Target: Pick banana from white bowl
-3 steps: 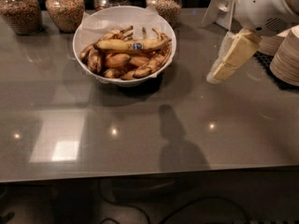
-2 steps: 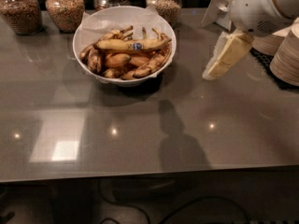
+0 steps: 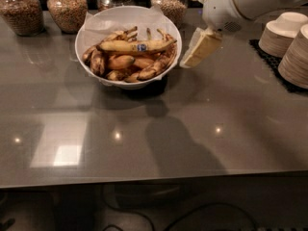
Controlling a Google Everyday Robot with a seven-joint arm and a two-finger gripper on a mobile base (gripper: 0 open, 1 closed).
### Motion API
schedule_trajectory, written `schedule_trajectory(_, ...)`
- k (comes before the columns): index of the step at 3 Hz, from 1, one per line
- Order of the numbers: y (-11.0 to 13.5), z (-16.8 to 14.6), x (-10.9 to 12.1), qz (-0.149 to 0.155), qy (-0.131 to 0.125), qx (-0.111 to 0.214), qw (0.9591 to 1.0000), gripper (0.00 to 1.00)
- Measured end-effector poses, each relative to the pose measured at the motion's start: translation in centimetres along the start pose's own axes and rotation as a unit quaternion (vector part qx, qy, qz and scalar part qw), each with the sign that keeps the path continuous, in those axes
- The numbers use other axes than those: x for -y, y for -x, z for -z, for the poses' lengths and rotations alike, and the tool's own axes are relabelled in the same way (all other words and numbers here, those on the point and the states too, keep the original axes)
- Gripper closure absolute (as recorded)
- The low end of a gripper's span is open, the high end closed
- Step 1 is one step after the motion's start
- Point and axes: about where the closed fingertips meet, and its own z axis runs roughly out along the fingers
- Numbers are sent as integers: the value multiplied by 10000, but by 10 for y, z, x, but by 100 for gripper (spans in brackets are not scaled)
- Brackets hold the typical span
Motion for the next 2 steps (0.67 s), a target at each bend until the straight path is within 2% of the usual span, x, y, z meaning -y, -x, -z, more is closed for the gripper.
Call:
schedule_trajectory(1, 9, -24, 4, 112, 38, 125, 9999, 31)
schedule_trajectory(2, 19, -44, 8, 202, 57, 238, 9995, 41)
